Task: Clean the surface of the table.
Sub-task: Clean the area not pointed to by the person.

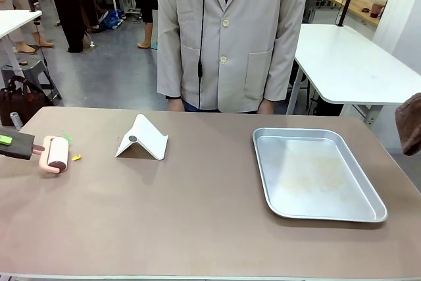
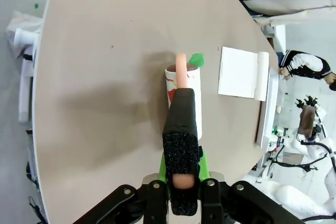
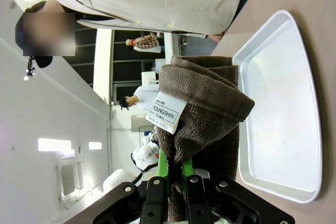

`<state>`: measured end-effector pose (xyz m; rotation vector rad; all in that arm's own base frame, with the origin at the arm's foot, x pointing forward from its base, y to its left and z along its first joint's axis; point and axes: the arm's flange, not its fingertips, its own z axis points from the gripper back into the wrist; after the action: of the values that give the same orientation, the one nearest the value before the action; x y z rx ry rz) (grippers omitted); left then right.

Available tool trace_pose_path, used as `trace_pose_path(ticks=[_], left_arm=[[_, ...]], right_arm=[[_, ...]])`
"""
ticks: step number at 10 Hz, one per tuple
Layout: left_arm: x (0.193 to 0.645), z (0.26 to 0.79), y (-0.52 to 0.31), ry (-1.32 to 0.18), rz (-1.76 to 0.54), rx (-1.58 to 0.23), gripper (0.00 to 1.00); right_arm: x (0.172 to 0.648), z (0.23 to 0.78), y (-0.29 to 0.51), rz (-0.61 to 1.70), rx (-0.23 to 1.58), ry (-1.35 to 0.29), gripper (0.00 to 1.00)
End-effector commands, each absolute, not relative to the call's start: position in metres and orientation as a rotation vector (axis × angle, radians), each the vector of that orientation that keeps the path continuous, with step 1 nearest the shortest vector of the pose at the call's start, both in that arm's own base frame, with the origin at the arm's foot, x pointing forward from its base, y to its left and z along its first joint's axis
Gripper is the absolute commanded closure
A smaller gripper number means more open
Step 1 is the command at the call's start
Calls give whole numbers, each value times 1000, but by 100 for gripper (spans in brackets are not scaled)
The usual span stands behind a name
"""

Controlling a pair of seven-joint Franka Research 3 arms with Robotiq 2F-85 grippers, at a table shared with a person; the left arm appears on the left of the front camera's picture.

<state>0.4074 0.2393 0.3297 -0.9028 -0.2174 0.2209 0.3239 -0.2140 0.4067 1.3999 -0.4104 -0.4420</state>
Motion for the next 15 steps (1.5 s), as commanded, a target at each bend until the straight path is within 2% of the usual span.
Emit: trace_pose_path(ticks=[1,8,15], left_arm=[[411,324,239,-141,287,-891,97],[433,314,220,-62,273,-877,97],[482,314,167,3,248,-866,97]], right_arm=[[322,410,-215,-432,1406,-412,100],[322,410,-215,-432,1406,-412,100],[322,410,-215,-432,1406,-412,100]])
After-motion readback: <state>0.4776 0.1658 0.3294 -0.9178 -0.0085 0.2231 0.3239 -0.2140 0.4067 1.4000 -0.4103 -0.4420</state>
